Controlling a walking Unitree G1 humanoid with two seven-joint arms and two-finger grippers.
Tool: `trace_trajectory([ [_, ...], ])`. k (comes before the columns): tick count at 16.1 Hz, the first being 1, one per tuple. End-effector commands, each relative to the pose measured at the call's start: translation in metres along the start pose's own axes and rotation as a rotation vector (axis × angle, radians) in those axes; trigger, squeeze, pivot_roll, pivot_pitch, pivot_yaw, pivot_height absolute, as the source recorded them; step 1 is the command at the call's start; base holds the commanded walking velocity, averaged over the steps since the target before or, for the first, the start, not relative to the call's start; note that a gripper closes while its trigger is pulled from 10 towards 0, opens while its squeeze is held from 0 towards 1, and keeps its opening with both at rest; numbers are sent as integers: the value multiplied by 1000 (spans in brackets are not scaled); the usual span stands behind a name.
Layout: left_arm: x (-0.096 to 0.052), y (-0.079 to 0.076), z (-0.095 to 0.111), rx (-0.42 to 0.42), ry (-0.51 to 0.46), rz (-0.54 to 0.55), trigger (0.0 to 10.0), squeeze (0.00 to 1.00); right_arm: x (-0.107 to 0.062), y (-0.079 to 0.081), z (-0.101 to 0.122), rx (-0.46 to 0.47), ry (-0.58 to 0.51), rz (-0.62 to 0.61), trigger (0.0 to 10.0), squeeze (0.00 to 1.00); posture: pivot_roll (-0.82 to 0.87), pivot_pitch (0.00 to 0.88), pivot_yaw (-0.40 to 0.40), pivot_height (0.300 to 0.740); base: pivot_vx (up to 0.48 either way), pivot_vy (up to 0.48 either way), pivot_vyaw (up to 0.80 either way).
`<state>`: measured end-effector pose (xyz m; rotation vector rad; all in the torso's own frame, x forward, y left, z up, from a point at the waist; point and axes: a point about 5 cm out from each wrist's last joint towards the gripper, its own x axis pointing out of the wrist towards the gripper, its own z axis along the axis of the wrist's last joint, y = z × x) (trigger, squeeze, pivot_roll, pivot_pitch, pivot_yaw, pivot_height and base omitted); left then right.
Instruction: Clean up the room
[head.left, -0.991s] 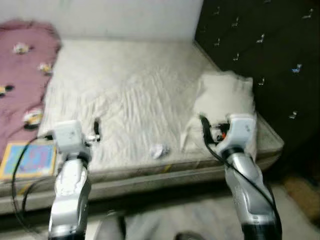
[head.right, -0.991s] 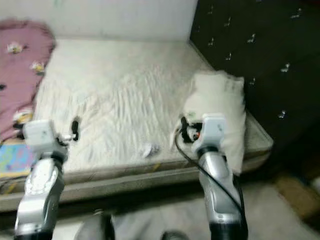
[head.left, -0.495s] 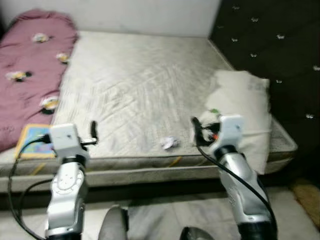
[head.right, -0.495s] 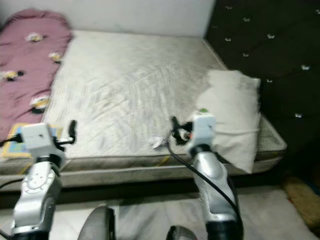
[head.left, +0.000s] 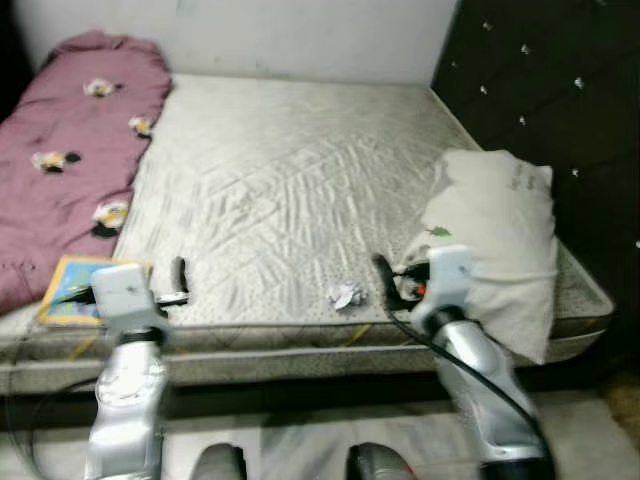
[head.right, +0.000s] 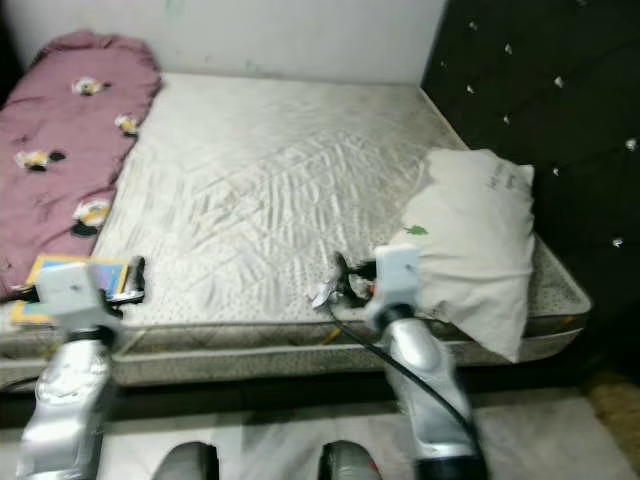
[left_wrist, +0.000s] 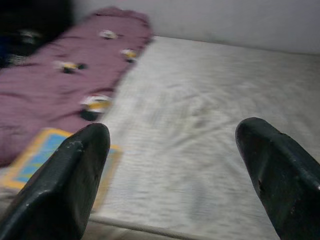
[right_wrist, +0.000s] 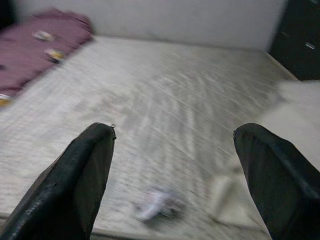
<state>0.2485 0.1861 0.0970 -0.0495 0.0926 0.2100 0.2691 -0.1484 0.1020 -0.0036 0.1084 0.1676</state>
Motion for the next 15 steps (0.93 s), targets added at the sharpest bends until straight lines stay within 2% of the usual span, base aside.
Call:
trace_trajectory([
  [1,1,5,5,9,-17,0,10000,0,3,4,5,4,-14,8,10000,0,-16,0,-63,675,345,0,0],
  [4,2,6,4,9,-12,12,10000,0,3,5,2,4,-6,13,10000,0,-17,0,-56,675,354,0,0],
  [7,-2,9,-6,-8,20,28,10000,0,0,3,-4,4,10,13,10000,0,-16,0,-53,675,329,0,0],
  [9,-6,7,-10,-28,36,16,10000,0,-1,4,-10,-3,36,30,10000,0,-2,0,-69,675,0,0,0],
  [11,-8,4,-18,-9,45,2,10000,0,0,7,-18,-9,59,44,10000,0,-2,0,-79,675,0,0,0],
  [12,2,-1,-21,-49,47,-16,10000,0,11,10,-24,-33,93,50,10000,0,7,0,-91,675,0,0,0],
  [14,20,-13,-9,-13,14,-32,10000,0,25,6,-13,-66,49,27,10000,0,20,0,-106,675,0,0,0],
  [15,31,-22,15,10,-60,-81,10000,0,35,4,2,-92,21,33,10000,0,32,0,-128,675,0,0,0],
])
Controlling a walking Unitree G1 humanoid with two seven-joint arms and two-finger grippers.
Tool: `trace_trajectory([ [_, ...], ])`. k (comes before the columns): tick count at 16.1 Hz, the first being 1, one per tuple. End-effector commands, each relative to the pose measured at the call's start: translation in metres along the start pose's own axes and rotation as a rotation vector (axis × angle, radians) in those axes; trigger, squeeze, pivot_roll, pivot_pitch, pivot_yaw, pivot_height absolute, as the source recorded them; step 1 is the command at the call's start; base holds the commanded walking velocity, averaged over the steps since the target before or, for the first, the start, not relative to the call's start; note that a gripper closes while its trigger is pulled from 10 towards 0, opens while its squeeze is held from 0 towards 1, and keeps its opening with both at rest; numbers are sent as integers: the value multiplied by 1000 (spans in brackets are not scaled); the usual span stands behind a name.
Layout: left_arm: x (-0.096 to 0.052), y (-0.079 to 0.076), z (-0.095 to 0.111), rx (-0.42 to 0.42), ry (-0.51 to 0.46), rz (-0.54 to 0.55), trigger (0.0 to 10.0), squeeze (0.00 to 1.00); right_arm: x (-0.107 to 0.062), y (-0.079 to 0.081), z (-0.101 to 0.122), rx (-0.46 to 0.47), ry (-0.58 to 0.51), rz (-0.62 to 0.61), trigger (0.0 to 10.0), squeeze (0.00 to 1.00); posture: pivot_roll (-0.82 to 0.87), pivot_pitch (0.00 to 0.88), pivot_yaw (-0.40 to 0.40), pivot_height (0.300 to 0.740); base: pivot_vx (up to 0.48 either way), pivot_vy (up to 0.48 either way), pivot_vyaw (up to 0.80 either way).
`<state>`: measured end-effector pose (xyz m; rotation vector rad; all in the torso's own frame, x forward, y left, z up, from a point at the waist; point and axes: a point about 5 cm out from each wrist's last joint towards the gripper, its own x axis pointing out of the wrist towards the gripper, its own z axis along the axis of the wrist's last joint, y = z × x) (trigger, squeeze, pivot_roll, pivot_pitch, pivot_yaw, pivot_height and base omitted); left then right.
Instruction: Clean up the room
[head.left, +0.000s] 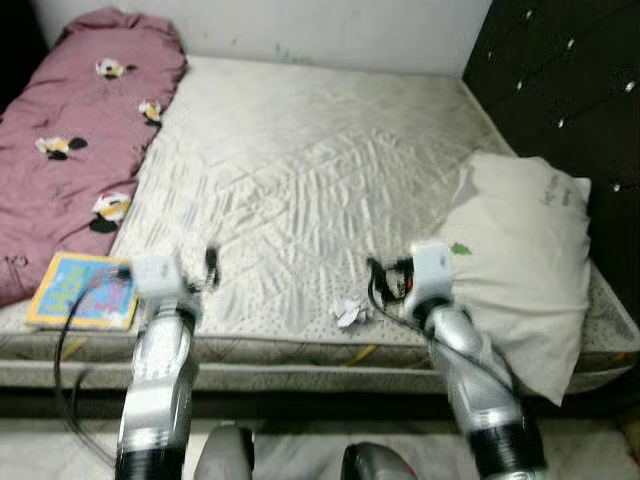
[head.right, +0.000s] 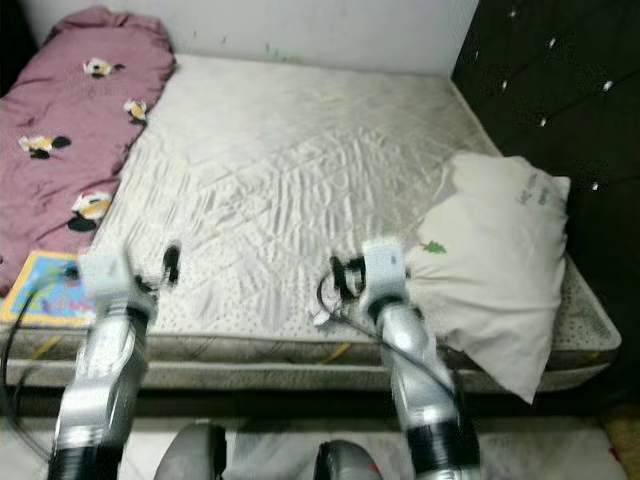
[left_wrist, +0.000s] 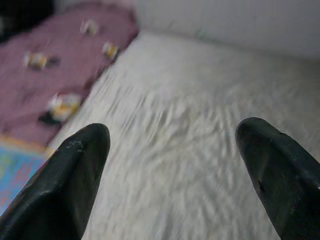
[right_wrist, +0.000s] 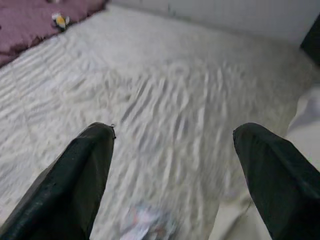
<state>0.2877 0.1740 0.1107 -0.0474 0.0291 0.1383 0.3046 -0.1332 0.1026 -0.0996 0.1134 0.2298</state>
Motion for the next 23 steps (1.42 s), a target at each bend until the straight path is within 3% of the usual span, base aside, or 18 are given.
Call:
trace_trajectory([
  [1,4,-2,10,25,-41,-24,10000,0,4,-11,1,-30,14,-24,10000,0,23,0,-120,675,0,0,0],
  [2,4,4,6,36,-34,-7,10000,0,3,-15,-6,-36,45,-43,10000,0,9,0,-116,675,0,0,0],
  [3,0,18,-1,22,6,68,10000,0,-1,-19,-6,20,55,-72,10000,0,1,0,-104,675,0,0,0],
  [4,-3,19,0,16,0,48,10000,0,-5,-17,-4,27,47,-55,10000,0,-4,0,-91,675,0,0,0],
  [5,-15,21,-5,94,7,3,10000,0,-19,-13,-12,26,67,-48,10000,0,-13,0,-65,675,0,0,0],
  [7,-29,27,-19,76,88,4,10000,0,-36,-11,-22,55,108,-73,10000,0,-24,0,-55,675,0,0,0],
  [10,-43,20,-21,77,123,-26,10000,0,-54,-7,-22,49,137,-49,10000,0,-44,16,-77,675,0,0,0],
  [13,-52,16,-14,56,127,-26,10000,0,-62,0,-18,60,172,-6,10000,0,-36,86,-106,675,0,0,0],
  [18,-87,12,-16,37,230,-43,10000,0,-97,10,-25,70,281,15,10000,0,-66,217,-129,675,0,0,0],
  [20,-92,9,-13,11,250,-39,10000,0,-105,10,-26,72,307,17,10000,0,-71,242,-135,675,0,0,0],
  [23,-89,8,-9,14,253,-38,10000,0,-101,14,-21,87,287,19,10000,0,-67,240,-134,675,0,0,0],
])
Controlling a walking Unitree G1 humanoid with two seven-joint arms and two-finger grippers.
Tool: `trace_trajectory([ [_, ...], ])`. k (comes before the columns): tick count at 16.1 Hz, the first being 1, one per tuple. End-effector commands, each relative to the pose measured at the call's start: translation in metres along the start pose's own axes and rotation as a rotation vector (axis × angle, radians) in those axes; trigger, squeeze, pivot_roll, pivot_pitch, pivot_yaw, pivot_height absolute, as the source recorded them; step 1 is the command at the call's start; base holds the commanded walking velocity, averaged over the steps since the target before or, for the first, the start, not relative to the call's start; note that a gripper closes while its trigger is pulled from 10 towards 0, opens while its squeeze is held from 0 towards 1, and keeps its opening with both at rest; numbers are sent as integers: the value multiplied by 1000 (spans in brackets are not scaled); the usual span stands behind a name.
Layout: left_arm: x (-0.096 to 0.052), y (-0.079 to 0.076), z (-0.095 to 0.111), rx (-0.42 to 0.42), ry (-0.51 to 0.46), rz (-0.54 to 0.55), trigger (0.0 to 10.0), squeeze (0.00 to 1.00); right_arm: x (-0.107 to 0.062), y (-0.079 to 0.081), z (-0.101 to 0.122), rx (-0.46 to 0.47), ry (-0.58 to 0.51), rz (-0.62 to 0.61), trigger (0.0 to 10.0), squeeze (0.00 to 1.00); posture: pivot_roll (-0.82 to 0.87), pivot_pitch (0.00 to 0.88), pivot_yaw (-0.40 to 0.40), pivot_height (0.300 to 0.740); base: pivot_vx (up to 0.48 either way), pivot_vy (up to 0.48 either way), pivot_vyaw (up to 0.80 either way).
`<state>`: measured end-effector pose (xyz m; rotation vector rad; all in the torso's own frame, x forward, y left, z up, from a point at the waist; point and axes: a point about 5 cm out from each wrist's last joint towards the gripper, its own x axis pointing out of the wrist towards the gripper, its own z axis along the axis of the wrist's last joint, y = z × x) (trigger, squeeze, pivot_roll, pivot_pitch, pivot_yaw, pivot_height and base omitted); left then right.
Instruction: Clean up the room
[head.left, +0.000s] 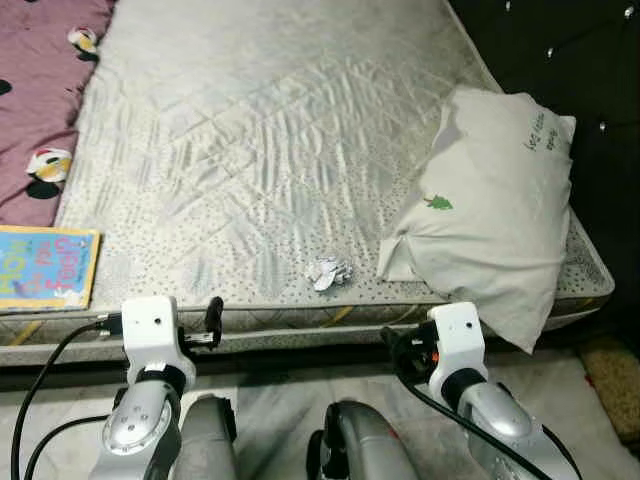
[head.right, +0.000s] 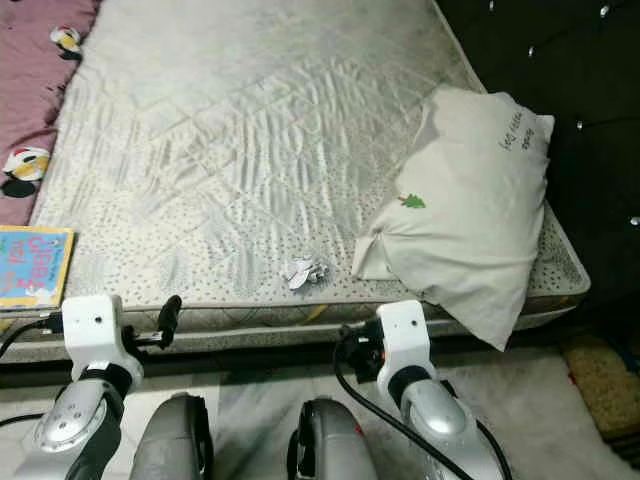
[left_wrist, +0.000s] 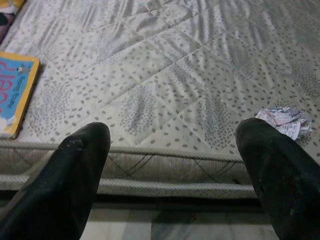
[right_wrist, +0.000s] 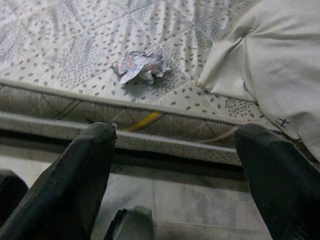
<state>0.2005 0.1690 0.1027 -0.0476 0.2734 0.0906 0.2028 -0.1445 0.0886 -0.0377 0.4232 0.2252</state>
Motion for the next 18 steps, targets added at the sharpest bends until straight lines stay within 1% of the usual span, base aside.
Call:
trace_trajectory([
  [1,1,0,3,5,-3,-4,10000,0,1,1,10,19,-58,-8,10000,0,-60,226,-129,675,0,0,0],
  [2,6,1,5,19,-10,-8,10000,0,3,1,20,30,-131,-17,10000,0,-53,213,-127,675,0,0,0],
  [3,13,4,7,47,-26,-13,10000,0,7,-4,30,10,-208,-60,10000,0,-47,192,-119,675,0,0,0],
  [4,17,9,5,72,-27,3,10000,0,9,-9,34,7,-245,-94,10000,0,-45,171,-115,675,0,0,0],
  [5,19,15,4,77,-24,19,10000,0,9,-14,36,4,-268,-137,10000,0,-44,162,-114,675,0,0,0],
  [6,28,20,8,104,-51,37,10000,0,16,-20,40,12,-297,-186,10000,0,-41,106,-101,675,0,0,0],
  [8,41,21,11,172,-92,58,10000,0,27,-22,44,50,-355,-191,10000,0,-33,50,-88,675,0,0,0],
  [9,47,19,14,202,-127,60,10000,0,33,-22,48,93,-401,-179,10000,0,-32,17,-76,675,0,0,0],
  [10,53,20,13,193,-131,40,10000,0,40,-21,50,94,-441,-175,10000,0,-33,0,-65,675,0,0,0],
  [11,57,20,10,211,-132,5,10000,0,46,-22,47,62,-442,-197,10000,0,-30,0,-63,675,0,0,0],
  [12,64,23,8,241,-133,3,10000,0,53,-21,43,72,-439,-190,10000,0,-24,0,-58,675,0,0,0],
  [13,69,25,6,242,-133,10,10000,0,58,-21,40,90,-442,-176,10000,0,-21,0,-55,675,0,0,0],
  [14,73,25,2,248,-132,15,10000,0,63,-22,38,82,-436,-176,10000,0,-15,0,-55,675,0,0,0],
  [15,79,24,-3,243,-145,8,10000,0,72,-21,32,66,-427,-164,10000,0,-8,0,-59,675,0,0,0],
  [18,85,27,-17,241,-136,22,10000,0,83,-19,17,46,-399,-131,10000,0,0,0,-62,675,0,0,0],
])
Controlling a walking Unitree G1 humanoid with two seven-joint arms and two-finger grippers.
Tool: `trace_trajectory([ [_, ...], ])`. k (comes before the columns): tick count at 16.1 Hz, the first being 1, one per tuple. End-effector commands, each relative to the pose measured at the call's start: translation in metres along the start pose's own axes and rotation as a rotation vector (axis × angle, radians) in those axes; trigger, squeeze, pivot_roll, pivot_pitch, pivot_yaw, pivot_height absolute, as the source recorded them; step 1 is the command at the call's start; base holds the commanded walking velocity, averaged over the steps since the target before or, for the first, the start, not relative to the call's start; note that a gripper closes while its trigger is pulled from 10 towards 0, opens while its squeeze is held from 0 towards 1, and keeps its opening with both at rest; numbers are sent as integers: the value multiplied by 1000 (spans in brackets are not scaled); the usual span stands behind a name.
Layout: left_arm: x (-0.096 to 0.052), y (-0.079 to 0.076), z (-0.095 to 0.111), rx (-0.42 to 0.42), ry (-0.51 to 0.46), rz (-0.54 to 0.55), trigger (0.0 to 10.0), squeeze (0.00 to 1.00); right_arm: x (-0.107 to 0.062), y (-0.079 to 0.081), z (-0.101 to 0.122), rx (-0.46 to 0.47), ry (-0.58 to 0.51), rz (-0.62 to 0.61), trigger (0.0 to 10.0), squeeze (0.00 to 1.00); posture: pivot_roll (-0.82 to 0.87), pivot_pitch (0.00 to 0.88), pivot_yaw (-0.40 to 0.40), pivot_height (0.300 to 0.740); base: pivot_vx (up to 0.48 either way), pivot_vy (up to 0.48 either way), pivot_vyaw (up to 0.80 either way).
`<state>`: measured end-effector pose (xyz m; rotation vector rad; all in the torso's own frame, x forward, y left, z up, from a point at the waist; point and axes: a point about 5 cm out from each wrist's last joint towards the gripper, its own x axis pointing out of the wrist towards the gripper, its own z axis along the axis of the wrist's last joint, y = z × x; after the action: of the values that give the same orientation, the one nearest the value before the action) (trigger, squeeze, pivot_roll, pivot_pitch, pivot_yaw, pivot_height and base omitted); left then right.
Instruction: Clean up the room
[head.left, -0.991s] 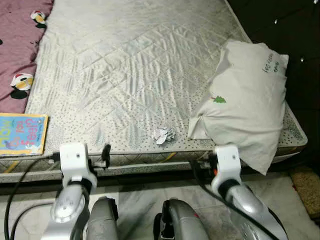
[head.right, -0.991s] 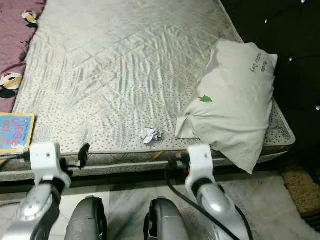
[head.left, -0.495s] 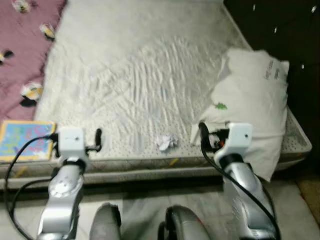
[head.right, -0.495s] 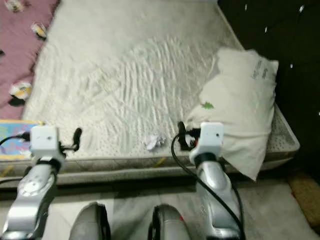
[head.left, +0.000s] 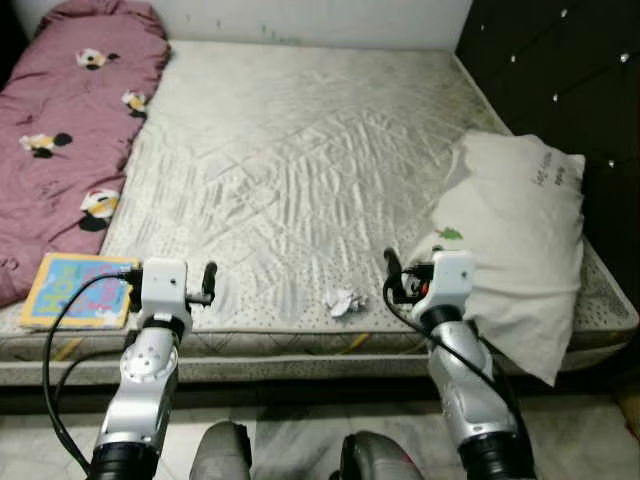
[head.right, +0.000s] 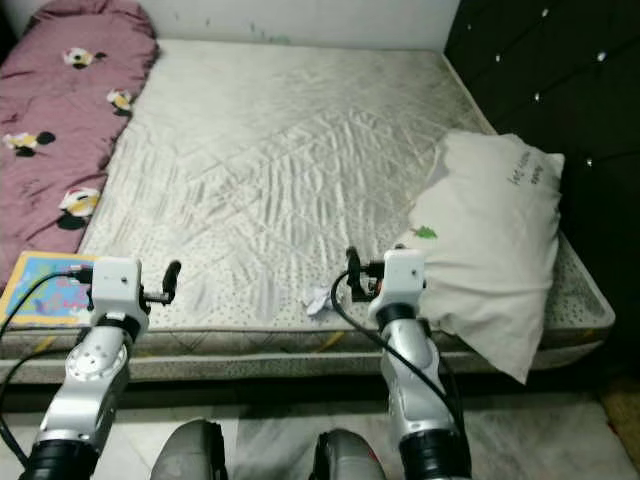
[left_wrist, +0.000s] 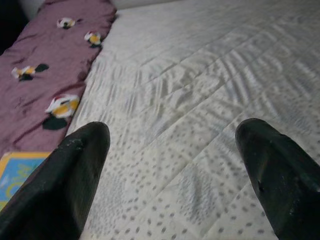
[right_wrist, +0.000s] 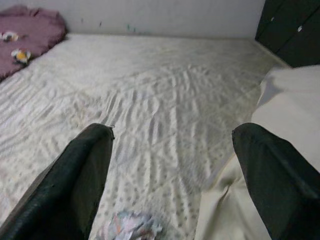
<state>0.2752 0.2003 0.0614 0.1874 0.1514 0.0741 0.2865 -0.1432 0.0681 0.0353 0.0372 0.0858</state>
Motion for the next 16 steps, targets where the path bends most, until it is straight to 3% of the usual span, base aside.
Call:
trace_trajectory([
  [1,1,2,-4,14,0,11,10000,0,2,-2,-2,-10,-7,3,10000,0,-3,0,-57,675,0,0,0],
  [3,6,-3,-3,42,-19,-10,10000,0,6,-2,-2,-14,-20,-1,10000,0,-4,0,-51,675,0,0,0],
  [6,6,-12,3,10,-55,-42,10000,0,9,-2,4,-17,-49,-7,10000,0,-4,0,-42,675,0,0,0],
  [11,-2,-13,29,-50,-144,-48,10000,0,-1,9,27,8,-105,56,10000,0,-5,0,-65,675,0,0,0],
  [16,-10,-11,35,-78,-138,-37,10000,0,-4,11,31,19,-78,54,10000,0,0,0,-64,675,0,0,0],
])
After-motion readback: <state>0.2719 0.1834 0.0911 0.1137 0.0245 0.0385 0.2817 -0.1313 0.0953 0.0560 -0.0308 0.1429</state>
